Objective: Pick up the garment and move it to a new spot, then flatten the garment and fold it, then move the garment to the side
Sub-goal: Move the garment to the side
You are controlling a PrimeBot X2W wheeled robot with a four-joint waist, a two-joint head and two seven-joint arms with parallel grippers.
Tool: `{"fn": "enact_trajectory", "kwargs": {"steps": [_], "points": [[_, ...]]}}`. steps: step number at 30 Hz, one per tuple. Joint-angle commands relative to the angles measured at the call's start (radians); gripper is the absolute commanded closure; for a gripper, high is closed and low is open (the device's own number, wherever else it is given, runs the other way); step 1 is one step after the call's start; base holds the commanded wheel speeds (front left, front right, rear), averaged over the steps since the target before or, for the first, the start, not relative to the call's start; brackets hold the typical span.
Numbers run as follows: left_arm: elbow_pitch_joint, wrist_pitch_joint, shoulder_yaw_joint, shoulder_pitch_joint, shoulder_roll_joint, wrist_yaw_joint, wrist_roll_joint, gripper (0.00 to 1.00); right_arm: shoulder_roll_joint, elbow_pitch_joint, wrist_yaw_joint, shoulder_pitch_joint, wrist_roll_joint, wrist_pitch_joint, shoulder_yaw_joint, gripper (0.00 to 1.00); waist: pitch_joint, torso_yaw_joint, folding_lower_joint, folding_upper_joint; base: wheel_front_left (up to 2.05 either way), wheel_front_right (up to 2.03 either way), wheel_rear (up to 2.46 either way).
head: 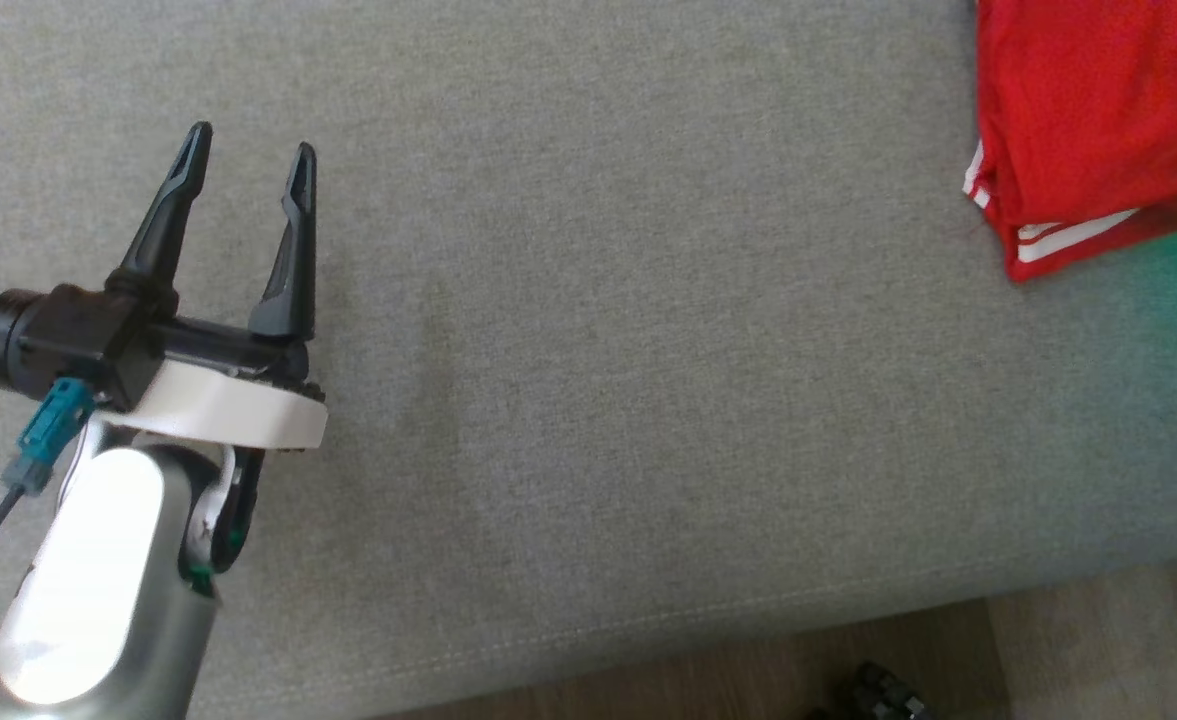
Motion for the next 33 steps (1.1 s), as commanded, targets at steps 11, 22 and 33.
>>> {"fn": "enact_trajectory", "kwargs": {"steps": [11,22,33], "points": [[0.019,-0.029,0.042,0.068,0.012,0.029,-0.023,0.00,0.060,-0.230,-0.001,0.158,0.028,-0.107,0.075,0.00,-0.145,0.002,-0.0001,0.0000,0.00,0.00,0.00],[0.043,-0.041,0.059,0.171,-0.009,0.057,-0.051,0.00,0.213,-0.728,-0.001,0.522,0.116,-0.002,0.303,0.00,-0.283,0.073,-0.0001,0.0000,0.00,0.00,0.00],[0.053,-0.044,0.047,0.241,-0.014,0.067,-0.049,0.00,0.229,-0.899,-0.001,0.704,0.155,0.079,0.398,0.00,-0.381,0.124,-0.0001,0.0000,0.00,0.00,0.00]]}}
